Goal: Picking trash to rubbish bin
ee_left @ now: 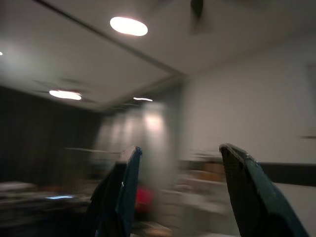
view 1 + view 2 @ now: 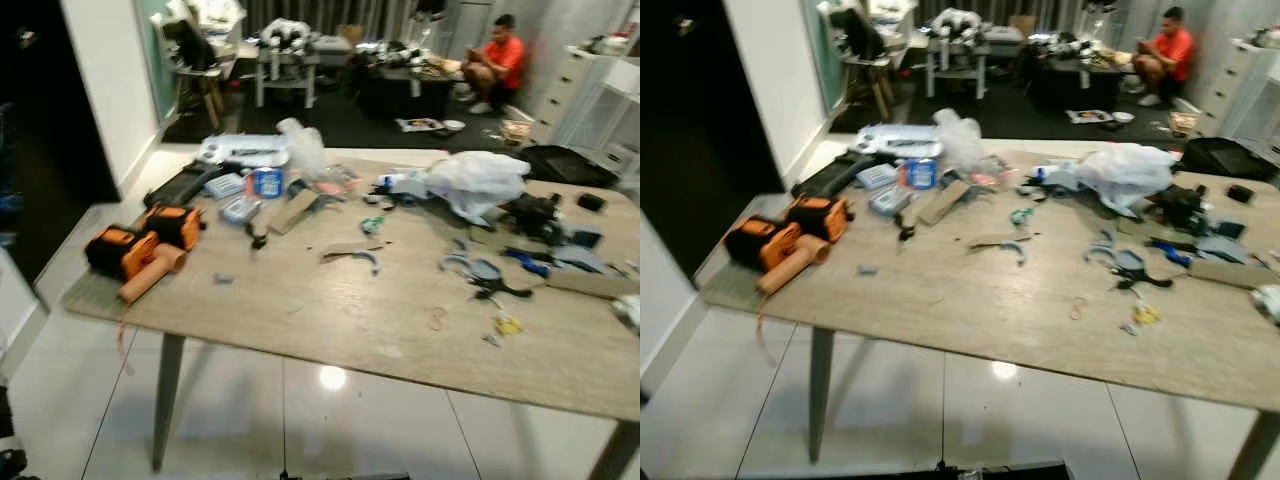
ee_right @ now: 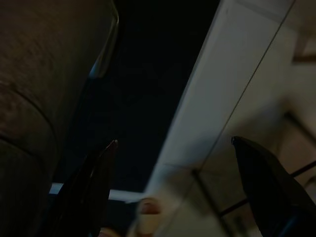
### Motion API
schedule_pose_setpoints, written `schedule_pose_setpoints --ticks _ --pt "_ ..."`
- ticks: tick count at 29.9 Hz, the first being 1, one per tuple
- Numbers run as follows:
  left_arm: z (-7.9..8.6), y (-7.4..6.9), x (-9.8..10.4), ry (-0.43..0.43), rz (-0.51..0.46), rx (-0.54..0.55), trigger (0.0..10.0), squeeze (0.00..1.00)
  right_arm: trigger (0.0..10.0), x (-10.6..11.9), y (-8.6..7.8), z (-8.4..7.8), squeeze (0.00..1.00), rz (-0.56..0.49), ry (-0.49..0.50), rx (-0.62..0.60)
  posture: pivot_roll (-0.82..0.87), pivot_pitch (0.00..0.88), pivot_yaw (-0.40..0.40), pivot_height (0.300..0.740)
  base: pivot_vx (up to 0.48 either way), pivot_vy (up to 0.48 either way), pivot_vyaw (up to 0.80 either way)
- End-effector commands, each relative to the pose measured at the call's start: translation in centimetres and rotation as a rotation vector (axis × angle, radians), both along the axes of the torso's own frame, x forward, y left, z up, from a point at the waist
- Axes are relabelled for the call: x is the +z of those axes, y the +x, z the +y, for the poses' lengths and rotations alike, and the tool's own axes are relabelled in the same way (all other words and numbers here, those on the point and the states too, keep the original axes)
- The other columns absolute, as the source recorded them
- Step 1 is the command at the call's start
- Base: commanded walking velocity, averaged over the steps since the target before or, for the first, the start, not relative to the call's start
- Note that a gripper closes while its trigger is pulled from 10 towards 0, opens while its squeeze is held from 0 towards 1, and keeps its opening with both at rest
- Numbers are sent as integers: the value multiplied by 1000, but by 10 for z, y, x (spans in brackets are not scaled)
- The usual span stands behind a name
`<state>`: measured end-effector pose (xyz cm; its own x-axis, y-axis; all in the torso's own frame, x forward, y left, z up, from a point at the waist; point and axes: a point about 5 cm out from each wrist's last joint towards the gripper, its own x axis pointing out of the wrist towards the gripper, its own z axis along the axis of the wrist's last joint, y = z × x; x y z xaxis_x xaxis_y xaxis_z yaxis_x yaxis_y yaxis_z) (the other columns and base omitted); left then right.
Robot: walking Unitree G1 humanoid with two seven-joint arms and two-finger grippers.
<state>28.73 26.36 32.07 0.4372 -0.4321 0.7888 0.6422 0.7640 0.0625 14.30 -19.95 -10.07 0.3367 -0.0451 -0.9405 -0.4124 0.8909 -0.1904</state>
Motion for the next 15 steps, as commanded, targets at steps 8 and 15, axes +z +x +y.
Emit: schedule_pose_setpoints --ticks 8,15 --pt "-85 32 -35 263 123 -113 10000 0 10000 -4 -10 6 0 40 21 10 -62 142 10 740 0 0 -775" --pt "-108 52 -44 354 249 76 10000 0 10000 -5 -11 9 0 43 26 8 -68 141 26 740 0 0 -774"
